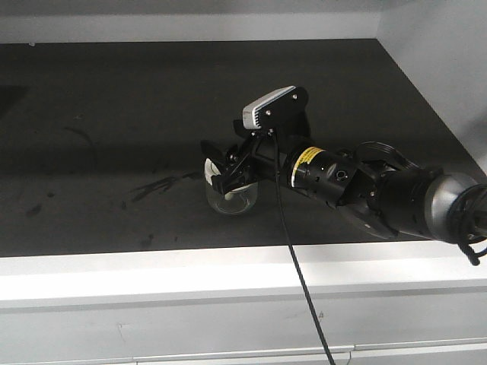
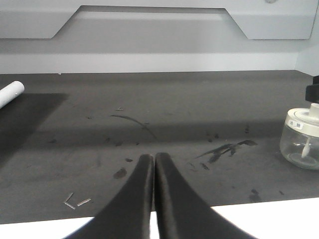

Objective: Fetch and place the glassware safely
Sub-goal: 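Reach the right gripper to the glass jar and grasp its white lid, then lift the jar with the right gripper and pull it out toward the robot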

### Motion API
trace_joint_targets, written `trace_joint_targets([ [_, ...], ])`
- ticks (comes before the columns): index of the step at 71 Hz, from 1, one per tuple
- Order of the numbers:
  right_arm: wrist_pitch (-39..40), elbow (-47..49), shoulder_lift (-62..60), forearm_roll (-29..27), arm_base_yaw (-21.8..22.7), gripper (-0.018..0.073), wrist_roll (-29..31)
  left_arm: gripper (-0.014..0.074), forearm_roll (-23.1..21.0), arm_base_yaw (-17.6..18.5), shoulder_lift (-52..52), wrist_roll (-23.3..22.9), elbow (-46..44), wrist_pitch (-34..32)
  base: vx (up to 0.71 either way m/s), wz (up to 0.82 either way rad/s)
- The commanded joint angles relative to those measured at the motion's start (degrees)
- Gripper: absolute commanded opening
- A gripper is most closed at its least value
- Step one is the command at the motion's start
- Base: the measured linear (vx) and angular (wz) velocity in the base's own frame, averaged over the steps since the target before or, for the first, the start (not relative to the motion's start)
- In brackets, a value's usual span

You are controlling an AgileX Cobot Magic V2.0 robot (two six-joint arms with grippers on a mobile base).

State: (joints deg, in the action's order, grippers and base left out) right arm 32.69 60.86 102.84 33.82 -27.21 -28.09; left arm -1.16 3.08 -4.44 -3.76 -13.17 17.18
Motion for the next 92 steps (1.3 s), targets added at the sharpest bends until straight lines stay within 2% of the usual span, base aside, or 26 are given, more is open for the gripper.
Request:
trace_joint_targets([
  [1,4.52,1.93,-1.50,-0.79,0.12,0.0475,0.15,-0.0007,-0.46,0.24,-0.76,-0.39,-1.55,-4.00,0.00,0.00],
  [10,5.52,1.93,0.82,-2.60,0.12,0.0475,2.15,-0.0007,-0.46,0.24,-0.76,-0.39,-1.55,-4.00,0.00,0.00],
  [22,7.55,1.93,3.20,-8.63,0.12,0.0475,3.84,-0.0007,-0.46,0.24,-0.76,-0.39,-1.55,-4.00,0.00,0.00],
  [33,7.25,1.93,3.68,-8.24,0.12,0.0426,3.84,-0.0007,-0.46,0.24,-0.76,-0.39,-1.55,-4.00,0.00,0.00],
  [49,4.55,1.93,3.89,-2.26,0.12,0.0244,3.41,-0.0007,-0.46,0.24,-0.76,-0.39,-1.55,-4.00,0.00,0.00],
  [56,2.26,1.93,3.89,0.44,0.12,0.0132,2.77,-0.0007,-0.46,0.24,-0.76,-0.39,-1.55,-4.00,0.00,0.00],
  [65,0.08,1.93,3.89,0.93,0.12,-0.0010,0.81,-0.0007,-0.46,0.24,-0.76,-0.39,-1.55,-4.00,0.00,0.00],
  [92,-0.35,1.93,-1.92,0.93,1.22,-0.0006,0.09,-0.0007,-0.46,0.24,-0.76,-0.39,-1.55,-4.00,0.00,0.00],
])
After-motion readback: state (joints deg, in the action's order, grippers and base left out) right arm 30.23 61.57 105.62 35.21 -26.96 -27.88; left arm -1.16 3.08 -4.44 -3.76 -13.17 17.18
